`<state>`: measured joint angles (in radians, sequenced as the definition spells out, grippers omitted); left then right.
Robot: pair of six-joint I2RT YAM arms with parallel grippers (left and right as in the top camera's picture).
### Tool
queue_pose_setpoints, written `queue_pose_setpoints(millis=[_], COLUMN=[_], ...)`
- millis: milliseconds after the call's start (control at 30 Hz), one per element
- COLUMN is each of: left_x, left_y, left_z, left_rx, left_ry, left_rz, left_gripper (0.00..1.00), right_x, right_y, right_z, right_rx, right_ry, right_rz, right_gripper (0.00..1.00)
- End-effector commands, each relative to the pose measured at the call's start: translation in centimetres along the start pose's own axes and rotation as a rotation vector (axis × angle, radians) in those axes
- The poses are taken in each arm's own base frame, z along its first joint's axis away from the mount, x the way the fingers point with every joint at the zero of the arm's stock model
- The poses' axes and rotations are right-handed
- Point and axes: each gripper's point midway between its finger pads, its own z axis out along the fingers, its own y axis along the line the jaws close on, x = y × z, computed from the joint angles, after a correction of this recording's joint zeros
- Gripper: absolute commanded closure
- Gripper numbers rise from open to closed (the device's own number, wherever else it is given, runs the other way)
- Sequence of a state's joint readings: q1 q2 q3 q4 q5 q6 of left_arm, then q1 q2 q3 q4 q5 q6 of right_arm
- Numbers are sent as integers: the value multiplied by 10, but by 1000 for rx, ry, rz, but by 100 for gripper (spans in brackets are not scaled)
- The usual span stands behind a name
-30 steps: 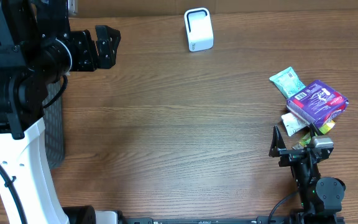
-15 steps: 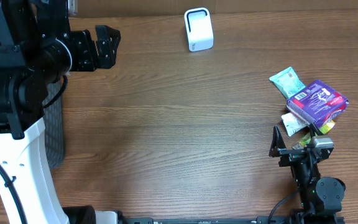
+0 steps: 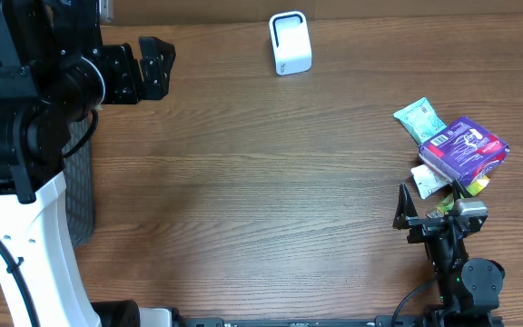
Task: Scan the item barcode
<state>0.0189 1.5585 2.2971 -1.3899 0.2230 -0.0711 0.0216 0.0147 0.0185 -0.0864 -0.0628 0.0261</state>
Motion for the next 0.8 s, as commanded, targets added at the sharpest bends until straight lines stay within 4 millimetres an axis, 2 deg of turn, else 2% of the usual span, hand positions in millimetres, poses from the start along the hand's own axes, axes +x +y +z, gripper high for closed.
queue_pose_setpoints(millis=[0, 133, 233, 367, 767], left_x=[-1, -4, 4, 36, 147], left_y=[-7, -28, -37, -36, -11], left_z=[-8, -8, -5, 2, 25], left_rx=[-30, -15, 12, 45, 35], left_ry=[-34, -149, -225, -272, -503], left_rz=[87, 219, 253, 262, 299], left_gripper=[0, 0, 0, 0, 0], right_x=[1, 1, 1, 1, 1], right_y=[0, 0, 0, 0, 0], right_z=[0, 0, 0, 0, 0], right_rx=[2, 2, 2, 2, 2], right_ry=[-8, -8, -8, -8, -8], right_rz=[6, 6, 6, 6, 6], right_gripper=[0, 0, 0, 0, 0])
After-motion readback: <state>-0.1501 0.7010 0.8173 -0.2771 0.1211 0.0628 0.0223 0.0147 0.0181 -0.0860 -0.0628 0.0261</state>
